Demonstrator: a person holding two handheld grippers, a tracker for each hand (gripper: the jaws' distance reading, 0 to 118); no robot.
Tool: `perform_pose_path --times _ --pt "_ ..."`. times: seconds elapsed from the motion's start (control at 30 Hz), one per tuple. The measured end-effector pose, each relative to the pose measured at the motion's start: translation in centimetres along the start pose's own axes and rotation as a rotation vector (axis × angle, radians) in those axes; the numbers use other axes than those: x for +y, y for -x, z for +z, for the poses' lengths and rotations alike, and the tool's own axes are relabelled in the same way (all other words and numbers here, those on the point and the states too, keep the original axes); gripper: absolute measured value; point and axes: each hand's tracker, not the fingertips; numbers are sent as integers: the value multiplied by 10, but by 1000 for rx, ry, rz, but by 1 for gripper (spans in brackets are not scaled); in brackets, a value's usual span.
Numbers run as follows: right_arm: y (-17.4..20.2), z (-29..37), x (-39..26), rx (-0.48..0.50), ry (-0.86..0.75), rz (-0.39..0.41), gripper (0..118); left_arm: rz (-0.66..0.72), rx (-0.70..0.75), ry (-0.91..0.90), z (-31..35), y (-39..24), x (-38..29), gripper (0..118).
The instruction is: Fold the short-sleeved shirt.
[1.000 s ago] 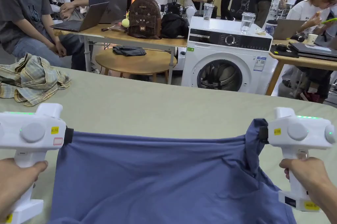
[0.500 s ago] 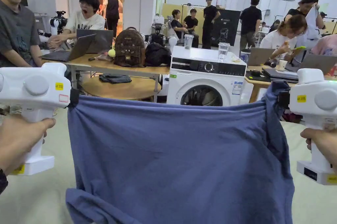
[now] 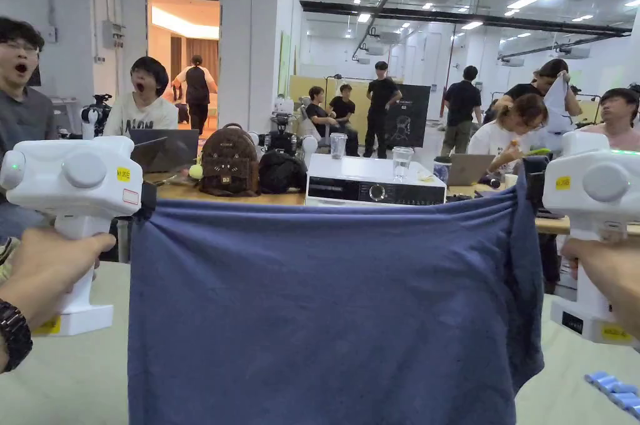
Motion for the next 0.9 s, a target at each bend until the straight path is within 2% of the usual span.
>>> perform_pose_path --times 0.37,0.57,0.7,0.9 --pt "24 -17 90 -36 -134 51 6 21 27 -150 14 -3 100 0" --pt "34 -4 114 -34 -196 66 6 -15 55 -184 21 -6 113 0" --pt "32 1 94 -20 -182 75 6 -32 62 -165 15 -2 92 0" --pt "20 -2 18 -16 -85 98 6 -39 43 -94 13 3 22 0"
